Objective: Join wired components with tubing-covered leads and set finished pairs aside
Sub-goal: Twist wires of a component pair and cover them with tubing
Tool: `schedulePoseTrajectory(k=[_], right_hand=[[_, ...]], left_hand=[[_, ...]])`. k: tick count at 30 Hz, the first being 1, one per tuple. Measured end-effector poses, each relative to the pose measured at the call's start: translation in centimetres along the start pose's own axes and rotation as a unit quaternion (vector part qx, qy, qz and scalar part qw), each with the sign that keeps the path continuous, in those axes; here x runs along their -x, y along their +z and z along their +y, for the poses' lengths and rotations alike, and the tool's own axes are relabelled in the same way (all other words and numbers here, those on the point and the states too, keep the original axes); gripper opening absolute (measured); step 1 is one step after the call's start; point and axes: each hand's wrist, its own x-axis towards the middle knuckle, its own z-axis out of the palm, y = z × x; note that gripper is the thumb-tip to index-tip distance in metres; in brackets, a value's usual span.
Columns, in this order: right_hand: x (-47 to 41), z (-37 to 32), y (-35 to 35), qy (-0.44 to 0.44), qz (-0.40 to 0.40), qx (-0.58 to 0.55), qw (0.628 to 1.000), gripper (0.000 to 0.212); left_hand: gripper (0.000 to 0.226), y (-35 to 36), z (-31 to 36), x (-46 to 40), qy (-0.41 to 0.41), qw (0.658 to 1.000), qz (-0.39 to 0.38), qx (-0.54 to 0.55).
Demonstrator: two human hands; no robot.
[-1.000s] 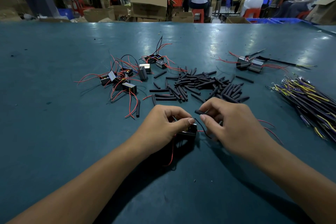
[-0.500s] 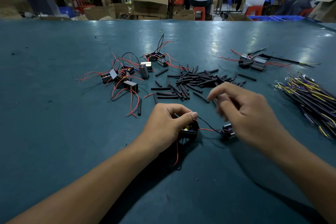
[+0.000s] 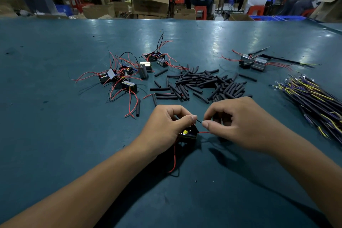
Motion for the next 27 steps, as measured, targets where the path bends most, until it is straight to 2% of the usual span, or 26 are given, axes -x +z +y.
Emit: schedulePoseTrajectory(k=[2,7,15,27], right_hand=[[0.0,0.1,-0.3,0.001,-0.019,0.019,1.000,0.013],[-0.4,0.9,0.2,0.015,-0.009,0.084,0.996,0.012],[-0.9,0.8,2.2,0.027,-0.057,0.157,0.986,0.010],[-0.6,0.6,2.4,-0.011,-0.043,0.124,0.991,0.011]], left_hand=[[0.018,0.0,0.0,0.0,-0.004,1.000,0.001,0.004],[0.019,0.0,0.0,0.0,0.000,0.999,-0.017,-0.028],[0.017,0.0,0.1,0.1,0.029,0.999,-0.021,-0.027],[0.018,-0.2,-0.1,-0.1,0.031,0.999,-0.003,-0.017]])
